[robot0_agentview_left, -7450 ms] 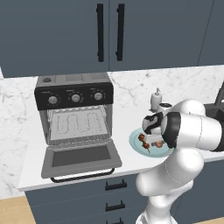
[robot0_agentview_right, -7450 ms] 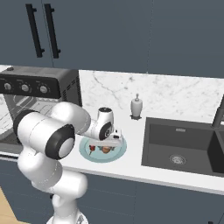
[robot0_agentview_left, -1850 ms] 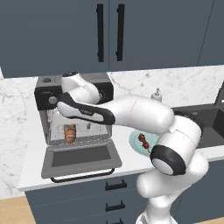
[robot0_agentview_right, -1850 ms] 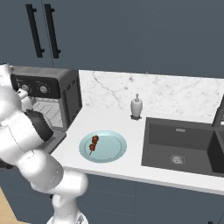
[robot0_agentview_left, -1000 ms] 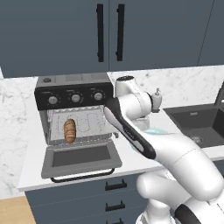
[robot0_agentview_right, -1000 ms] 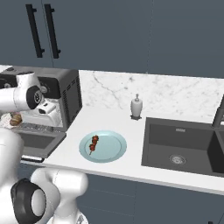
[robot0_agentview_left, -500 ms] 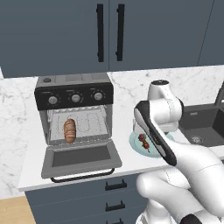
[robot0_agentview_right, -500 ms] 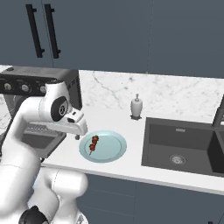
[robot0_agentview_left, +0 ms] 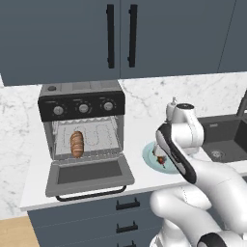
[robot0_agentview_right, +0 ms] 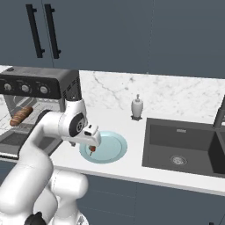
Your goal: Pick up the kebab skewer and baguette bread, and place them inside the toaster oven. Close the toaster oven door and start by setting the timer.
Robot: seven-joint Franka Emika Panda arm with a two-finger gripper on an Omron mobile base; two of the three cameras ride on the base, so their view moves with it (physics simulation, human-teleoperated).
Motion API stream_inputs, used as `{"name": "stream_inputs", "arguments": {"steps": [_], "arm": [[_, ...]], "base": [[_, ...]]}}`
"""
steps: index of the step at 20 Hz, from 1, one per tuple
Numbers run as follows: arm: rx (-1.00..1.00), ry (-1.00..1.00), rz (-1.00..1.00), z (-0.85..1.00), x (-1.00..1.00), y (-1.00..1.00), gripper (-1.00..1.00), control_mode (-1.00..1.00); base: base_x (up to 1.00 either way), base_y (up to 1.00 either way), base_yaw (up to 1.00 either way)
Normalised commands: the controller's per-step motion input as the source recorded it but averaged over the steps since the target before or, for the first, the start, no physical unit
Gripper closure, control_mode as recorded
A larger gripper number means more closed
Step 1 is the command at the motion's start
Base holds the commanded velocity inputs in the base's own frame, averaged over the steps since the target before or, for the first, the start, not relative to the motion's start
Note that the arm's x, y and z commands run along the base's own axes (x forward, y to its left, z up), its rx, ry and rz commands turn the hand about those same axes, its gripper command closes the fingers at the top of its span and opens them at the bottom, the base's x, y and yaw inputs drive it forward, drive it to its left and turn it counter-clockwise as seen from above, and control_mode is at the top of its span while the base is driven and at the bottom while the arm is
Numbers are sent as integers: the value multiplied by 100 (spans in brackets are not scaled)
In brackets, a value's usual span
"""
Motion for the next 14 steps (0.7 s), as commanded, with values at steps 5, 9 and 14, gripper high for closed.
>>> {"name": "stream_inputs", "arguments": {"steps": [5,9,14], "arm": [[1,2,4,-34,32,0,-100,-100],[0,4,4,-42,23,0,-100,-100],[0,1,4,-29,37,-1,-100,-100]], "base": [[0,0,0],[0,0,0],[0,0,0]]}}
